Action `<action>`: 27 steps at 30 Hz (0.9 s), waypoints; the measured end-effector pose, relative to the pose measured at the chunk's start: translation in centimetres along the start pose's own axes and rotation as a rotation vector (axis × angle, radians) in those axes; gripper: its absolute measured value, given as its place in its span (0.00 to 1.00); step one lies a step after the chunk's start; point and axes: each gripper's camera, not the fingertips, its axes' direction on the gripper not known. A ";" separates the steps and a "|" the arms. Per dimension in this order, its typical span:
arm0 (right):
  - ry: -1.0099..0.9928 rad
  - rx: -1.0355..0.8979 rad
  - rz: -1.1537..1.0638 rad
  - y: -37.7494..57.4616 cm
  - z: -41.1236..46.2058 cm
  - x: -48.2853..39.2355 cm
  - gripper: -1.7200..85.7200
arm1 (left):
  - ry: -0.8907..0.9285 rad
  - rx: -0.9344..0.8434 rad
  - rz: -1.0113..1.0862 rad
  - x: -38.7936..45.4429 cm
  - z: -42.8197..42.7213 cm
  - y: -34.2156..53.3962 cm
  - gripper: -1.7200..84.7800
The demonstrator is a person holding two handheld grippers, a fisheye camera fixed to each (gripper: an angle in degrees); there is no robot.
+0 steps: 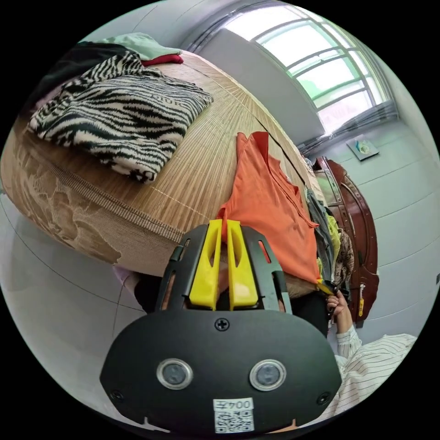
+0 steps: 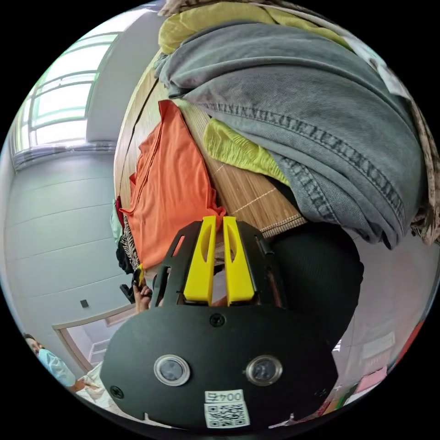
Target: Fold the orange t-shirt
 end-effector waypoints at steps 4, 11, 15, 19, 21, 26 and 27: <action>0.066 0.162 -0.126 0.9 -3.3 -2.2 0.07 | -0.084 0.141 -0.057 -0.4 -3.6 0.2 0.03; 0.072 0.171 -0.652 0.5 1.0 -15.0 0.02 | -0.031 0.015 0.286 11.2 2.4 -3.2 0.02; 0.181 0.048 -0.967 -0.7 9.2 -24.5 0.01 | -0.096 -0.088 0.318 14.7 9.7 -5.2 0.02; 0.211 -0.132 -1.119 -3.6 16.0 -31.4 0.01 | -0.172 -0.153 0.331 13.9 13.2 -5.3 0.02; 0.227 -0.215 -1.176 -4.5 18.7 -33.4 0.01 | -0.103 -0.120 0.329 12.3 13.3 -4.9 0.02; 0.372 -0.432 -1.303 -6.1 24.7 -36.5 0.01 | 0.020 -0.131 0.263 10.3 13.6 -5.4 0.02; 0.370 -0.463 -1.310 -6.8 25.2 -37.2 0.01 | 0.024 -0.130 0.263 10.2 13.6 -5.5 0.02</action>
